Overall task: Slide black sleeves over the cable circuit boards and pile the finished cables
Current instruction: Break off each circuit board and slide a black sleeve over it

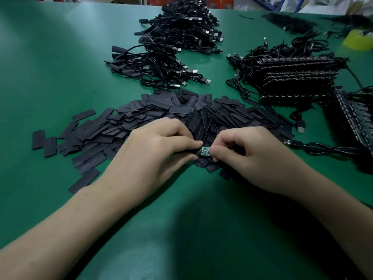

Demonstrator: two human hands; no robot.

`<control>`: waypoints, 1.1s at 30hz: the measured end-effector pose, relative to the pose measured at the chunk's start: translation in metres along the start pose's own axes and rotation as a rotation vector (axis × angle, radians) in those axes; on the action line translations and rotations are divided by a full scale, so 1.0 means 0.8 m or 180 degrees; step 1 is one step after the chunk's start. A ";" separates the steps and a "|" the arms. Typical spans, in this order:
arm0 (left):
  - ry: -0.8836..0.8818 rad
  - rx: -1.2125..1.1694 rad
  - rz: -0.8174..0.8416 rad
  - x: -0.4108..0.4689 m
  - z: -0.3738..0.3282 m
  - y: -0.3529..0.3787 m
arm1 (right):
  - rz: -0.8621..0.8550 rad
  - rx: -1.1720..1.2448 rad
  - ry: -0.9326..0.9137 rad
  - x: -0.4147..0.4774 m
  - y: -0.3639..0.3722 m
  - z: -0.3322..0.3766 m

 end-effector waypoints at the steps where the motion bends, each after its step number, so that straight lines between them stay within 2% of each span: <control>1: 0.0079 0.0014 0.0015 0.000 -0.003 0.000 | -0.0010 -0.0053 0.0014 0.000 0.000 0.000; 6: 0.0281 0.0171 0.0066 0.001 -0.003 0.008 | 0.0169 0.0170 0.0268 0.004 -0.001 -0.012; 9: 0.0373 0.0158 -0.0088 0.001 -0.005 0.006 | 0.0217 0.0413 0.0350 0.005 0.001 -0.017; 16: 0.0101 -0.0105 -0.0113 -0.003 -0.001 0.008 | 0.0009 0.0153 -0.0004 0.003 0.001 -0.003; 25: 0.0014 -0.0302 -0.0261 -0.003 -0.001 0.005 | -0.0158 0.0510 -0.0161 0.003 0.000 -0.004; 28: -0.0155 -0.0524 -0.0398 -0.002 0.003 0.000 | -0.0388 0.0559 -0.0262 0.001 -0.013 -0.006; 33: -0.0378 -0.0730 -0.0549 -0.002 0.010 -0.010 | -0.0897 -0.0061 -0.0730 -0.006 -0.035 0.004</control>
Point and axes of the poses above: each hand's wrist, its own x-axis towards the middle knuckle, its own y-axis out of the palm, z = x × y, the point moved 7 cm from there along x, towards the middle knuckle, and after that the axes turned 12 degrees about -x, right-handed, at the moved point
